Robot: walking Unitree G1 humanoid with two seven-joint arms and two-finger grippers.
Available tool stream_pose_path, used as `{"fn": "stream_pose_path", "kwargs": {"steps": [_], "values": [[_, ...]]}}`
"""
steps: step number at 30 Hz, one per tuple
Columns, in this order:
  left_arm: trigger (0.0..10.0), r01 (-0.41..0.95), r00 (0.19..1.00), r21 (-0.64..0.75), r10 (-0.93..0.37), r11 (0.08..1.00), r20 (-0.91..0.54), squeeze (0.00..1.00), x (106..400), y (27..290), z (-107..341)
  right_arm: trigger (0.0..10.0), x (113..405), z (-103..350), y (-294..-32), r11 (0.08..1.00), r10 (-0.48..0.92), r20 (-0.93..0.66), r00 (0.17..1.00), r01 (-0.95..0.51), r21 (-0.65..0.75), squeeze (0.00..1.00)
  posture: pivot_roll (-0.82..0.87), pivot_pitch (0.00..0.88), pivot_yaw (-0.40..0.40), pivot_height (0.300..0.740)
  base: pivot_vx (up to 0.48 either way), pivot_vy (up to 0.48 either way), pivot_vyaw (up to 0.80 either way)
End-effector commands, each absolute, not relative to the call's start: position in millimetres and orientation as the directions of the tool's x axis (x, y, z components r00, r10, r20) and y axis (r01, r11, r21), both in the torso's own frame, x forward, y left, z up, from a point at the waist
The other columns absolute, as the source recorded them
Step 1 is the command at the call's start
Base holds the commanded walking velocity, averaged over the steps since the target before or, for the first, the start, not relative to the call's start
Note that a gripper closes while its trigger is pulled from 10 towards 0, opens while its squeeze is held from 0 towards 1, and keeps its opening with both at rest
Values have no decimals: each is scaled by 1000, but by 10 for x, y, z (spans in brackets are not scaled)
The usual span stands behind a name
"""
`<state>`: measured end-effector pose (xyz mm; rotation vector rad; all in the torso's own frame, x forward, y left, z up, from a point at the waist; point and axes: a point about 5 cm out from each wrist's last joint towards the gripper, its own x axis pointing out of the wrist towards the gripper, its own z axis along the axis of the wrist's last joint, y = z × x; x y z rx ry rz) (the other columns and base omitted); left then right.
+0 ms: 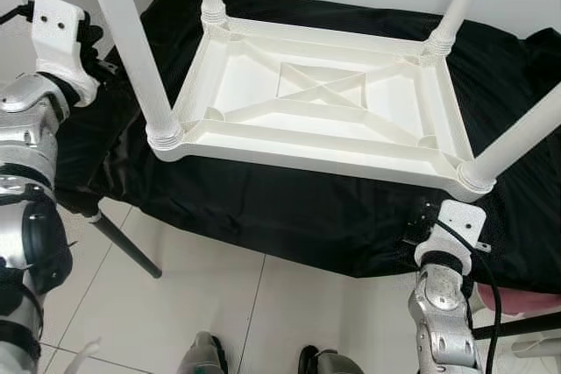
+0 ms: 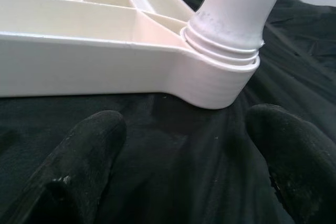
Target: Building children table
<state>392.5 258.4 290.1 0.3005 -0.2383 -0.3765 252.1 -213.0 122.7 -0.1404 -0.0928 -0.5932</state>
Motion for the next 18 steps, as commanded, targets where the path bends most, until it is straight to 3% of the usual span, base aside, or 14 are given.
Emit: {"fn": "stream_pose_path", "kwargs": {"steps": [1, 7, 15, 18], "values": [[10000, 426, 860, 349, -493, 835, 128, 0, 3928, 2460, 2815, 10000, 2495, 1186, -2170, 799, -580, 110, 808, 590, -116, 0, 13, 165, -3, 740, 0, 0, 0], [10000, 582, 746, 378, -658, 720, 106, 0, 3852, 2083, 2409, 10000, 2681, 1319, -2342, 794, -575, 163, 802, 595, -126, 0, 8, 163, -19, 740, 0, 0, 0], [10000, 660, 667, 373, -737, 652, 108, 0, 3672, 1913, 2150, 10000, 2830, 1361, -2423, 808, -552, 161, 818, 572, -137, 0, 20, 160, -37, 740, 0, 0, 0], [10000, 702, 614, 357, -778, 616, 135, 0, 3514, 1735, 2046, 10000, 2965, 1359, -2413, 835, -515, 138, 846, 532, -140, 0, 30, 156, -46, 740, 0, 0, 0]]}}
